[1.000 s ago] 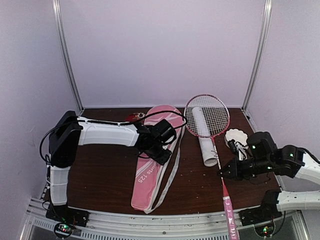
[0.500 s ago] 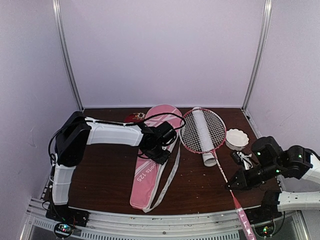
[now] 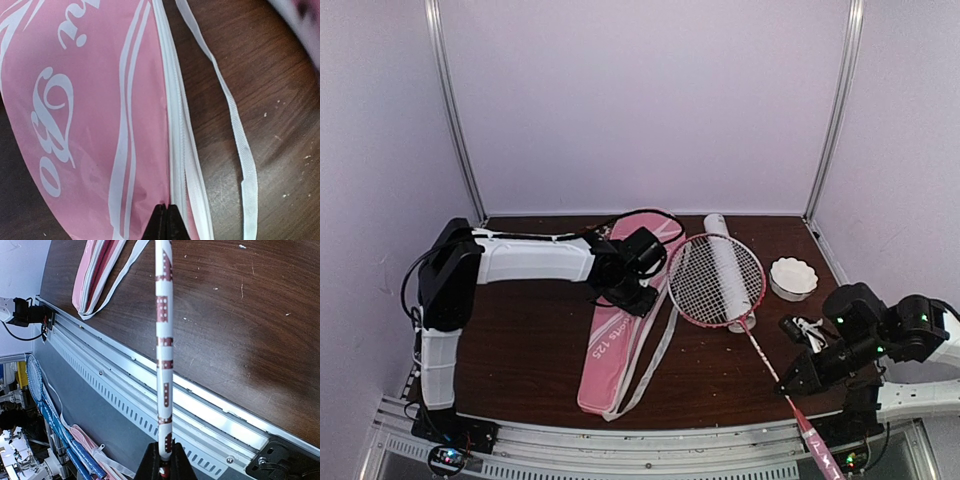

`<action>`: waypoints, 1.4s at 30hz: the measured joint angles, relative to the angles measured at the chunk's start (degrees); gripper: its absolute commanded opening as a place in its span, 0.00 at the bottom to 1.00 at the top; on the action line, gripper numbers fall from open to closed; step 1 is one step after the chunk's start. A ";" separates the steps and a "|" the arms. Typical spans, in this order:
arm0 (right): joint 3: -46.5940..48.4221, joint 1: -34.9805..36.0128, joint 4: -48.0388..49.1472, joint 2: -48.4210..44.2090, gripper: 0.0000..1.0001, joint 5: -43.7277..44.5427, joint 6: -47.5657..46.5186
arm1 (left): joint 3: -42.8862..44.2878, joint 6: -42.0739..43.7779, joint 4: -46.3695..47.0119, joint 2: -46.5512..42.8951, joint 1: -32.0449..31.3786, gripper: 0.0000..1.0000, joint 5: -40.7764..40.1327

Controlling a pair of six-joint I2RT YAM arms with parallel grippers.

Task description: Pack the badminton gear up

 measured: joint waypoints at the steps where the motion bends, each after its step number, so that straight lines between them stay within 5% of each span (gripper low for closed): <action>1: -0.42 0.42 0.00 -0.28 0.00 -0.20 0.15 | 0.00 -0.31 0.04 -0.81 0.28 0.00 0.55; 9: -4.48 3.82 0.61 -0.20 0.00 -1.49 1.92 | -1.42 -1.97 1.84 -5.44 2.47 0.00 2.73; 18: -5.53 5.07 9.25 9.86 0.00 -2.40 3.04 | -4.52 -2.80 4.94 -8.46 2.86 0.00 6.16; 42: -5.16 2.56 58.51 40.92 0.00 -4.76 16.59 | -12.13 -2.71 12.81 -13.88 2.86 0.00 16.72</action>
